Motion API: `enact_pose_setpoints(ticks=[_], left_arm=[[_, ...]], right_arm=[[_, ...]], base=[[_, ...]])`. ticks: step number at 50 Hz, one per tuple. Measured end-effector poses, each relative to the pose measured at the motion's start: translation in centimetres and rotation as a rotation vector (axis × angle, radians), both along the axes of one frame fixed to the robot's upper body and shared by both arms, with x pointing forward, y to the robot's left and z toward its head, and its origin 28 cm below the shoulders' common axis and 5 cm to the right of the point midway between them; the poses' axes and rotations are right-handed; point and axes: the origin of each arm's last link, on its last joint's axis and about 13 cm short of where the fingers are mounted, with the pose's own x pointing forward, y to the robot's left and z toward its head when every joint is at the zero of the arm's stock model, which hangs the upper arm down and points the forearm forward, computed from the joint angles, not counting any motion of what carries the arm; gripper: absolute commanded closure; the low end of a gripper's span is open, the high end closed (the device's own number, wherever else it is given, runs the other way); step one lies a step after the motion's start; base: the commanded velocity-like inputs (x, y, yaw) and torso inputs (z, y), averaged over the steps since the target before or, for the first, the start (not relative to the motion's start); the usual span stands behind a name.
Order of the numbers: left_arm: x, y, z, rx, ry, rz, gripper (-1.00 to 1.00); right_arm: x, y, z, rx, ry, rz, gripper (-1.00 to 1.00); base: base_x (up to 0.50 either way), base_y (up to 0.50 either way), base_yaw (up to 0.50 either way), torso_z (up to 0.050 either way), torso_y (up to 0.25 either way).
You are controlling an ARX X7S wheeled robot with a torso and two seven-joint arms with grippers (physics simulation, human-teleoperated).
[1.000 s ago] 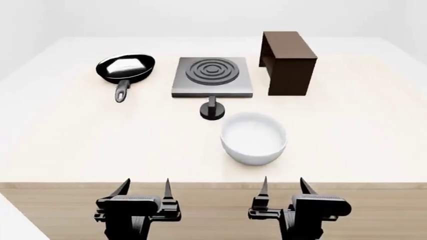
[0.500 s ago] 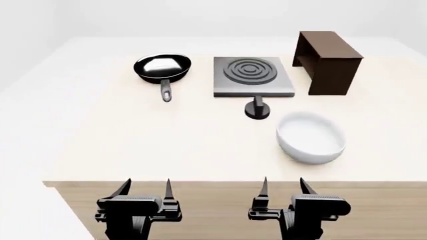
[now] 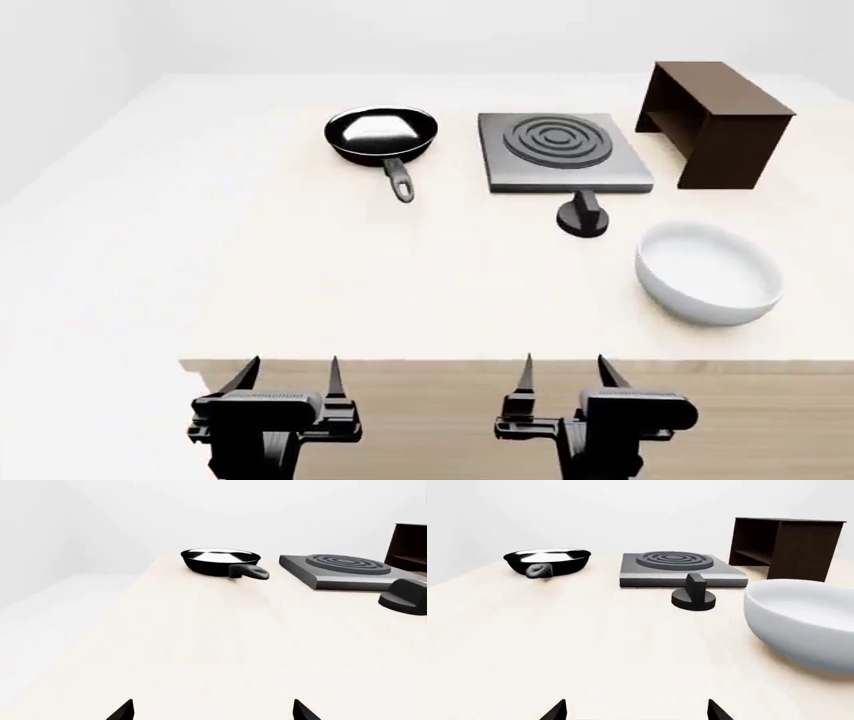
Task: Turn on the stove.
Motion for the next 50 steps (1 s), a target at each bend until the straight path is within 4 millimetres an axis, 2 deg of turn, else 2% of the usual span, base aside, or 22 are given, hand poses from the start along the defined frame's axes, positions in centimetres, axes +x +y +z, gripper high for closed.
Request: enact_pose_setpoints(ticks=[15, 50], left_arm=[[-0.02, 0.05, -0.03, -0.002, 0.0, 0.0, -1.0], [0.35, 0.08, -0.16, -0.005, -0.002, 0.001, -1.0]], right_arm=[[-0.15, 0.03, 0.02, 0.041, 0.047, 0.036, -1.0], [0.24, 0.14, -0.24, 0.02, 0.063, 0.052, -1.0]], base=[[0.48, 0.0, 0.0, 0.0, 0.0], [0.5, 0.0, 0.0, 0.0, 0.0]])
